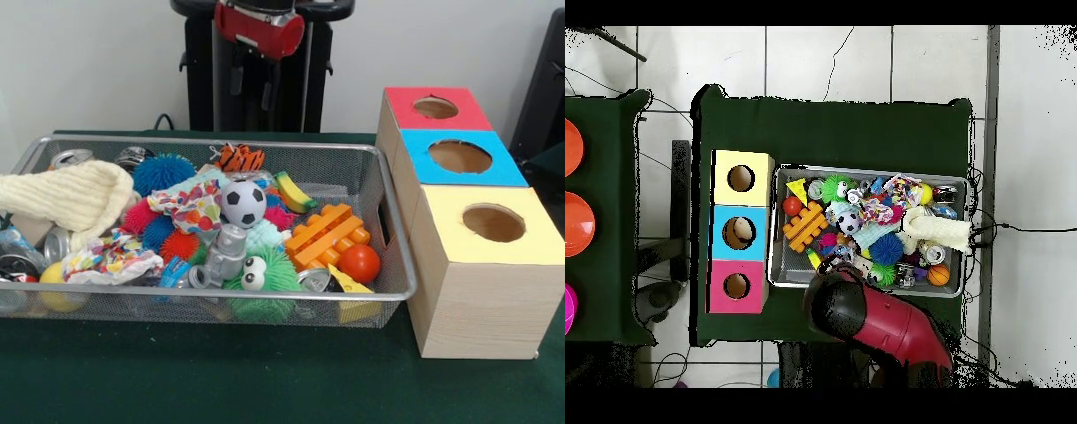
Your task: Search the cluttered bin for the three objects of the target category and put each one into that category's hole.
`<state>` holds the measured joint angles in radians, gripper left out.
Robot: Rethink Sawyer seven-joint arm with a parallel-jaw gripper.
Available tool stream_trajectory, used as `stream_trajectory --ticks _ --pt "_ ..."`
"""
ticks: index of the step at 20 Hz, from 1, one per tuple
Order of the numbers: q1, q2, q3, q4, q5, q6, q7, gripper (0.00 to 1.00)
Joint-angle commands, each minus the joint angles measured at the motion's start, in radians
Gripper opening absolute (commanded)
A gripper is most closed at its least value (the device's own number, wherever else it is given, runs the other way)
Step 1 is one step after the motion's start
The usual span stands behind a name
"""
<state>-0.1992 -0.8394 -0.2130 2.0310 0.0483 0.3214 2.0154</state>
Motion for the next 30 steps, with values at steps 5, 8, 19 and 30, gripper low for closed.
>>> stream_trajectory --ticks 5,8,19,30 --pt "-0.077 0.137 0.093 0.086 0.028 -0.219 0.199 1.0" --pt "-0.087 0.147 0.101 0.092 0.027 -0.239 0.192 1.0" --pt "-0.053 0.212 0.079 0.086 0.035 -0.314 0.211 1.0" --pt "-0.05 0.258 0.09 0.089 0.033 -0.384 0.217 1.0"
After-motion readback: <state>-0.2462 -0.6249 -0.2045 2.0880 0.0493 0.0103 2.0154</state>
